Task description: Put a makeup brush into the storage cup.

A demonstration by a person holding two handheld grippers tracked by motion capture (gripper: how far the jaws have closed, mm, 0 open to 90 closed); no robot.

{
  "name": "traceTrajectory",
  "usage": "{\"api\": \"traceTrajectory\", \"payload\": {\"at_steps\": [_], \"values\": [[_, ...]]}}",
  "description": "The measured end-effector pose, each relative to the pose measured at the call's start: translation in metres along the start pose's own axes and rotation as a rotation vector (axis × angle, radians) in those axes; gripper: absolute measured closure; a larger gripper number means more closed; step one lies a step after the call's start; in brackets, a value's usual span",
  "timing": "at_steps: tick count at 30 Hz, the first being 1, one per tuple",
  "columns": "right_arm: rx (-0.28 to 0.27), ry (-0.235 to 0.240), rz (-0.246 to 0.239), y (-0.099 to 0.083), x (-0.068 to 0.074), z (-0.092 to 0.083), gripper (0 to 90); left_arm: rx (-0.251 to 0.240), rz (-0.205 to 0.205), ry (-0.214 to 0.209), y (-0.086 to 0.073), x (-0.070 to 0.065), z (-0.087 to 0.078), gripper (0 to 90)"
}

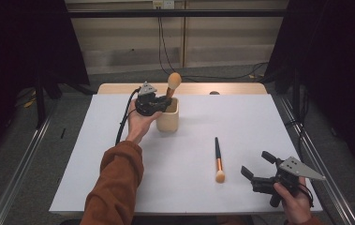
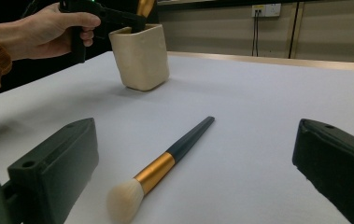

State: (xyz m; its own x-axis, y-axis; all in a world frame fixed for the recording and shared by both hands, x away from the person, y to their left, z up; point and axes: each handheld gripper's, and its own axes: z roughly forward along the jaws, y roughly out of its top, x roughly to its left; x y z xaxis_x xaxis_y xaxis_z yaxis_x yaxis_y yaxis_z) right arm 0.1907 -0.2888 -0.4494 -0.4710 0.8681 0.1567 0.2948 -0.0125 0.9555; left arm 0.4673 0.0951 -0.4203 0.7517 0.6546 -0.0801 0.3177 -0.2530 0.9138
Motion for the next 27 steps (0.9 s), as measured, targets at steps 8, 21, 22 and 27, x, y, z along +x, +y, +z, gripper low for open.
{"api": "traceTrajectory", "payload": {"at_steps": [8,21,22,27], "values": [[0.001,-0.001,-0.003,-0.0001,0.0002,0.0004,0.0,0.045,0.014,0.004,-0.0027,-0.0022,0.0032,71.2],[0.002,-0.002,-0.003,-0.0001,0.0003,0.0001,0.0,0.031,-0.002,-0.016,-0.0061,-0.0018,0.0029,62.9],[0.002,-0.001,-0.002,-0.0001,0.0003,0.0001,0.0,0.03,-0.001,-0.019,-0.0063,-0.0021,0.0027,62.9],[0.001,0.0,-0.001,-0.0002,0.0001,0.0001,0.0,0.003,-0.012,-0.02,-0.0069,-0.0037,-0.0002,55.1]]}}
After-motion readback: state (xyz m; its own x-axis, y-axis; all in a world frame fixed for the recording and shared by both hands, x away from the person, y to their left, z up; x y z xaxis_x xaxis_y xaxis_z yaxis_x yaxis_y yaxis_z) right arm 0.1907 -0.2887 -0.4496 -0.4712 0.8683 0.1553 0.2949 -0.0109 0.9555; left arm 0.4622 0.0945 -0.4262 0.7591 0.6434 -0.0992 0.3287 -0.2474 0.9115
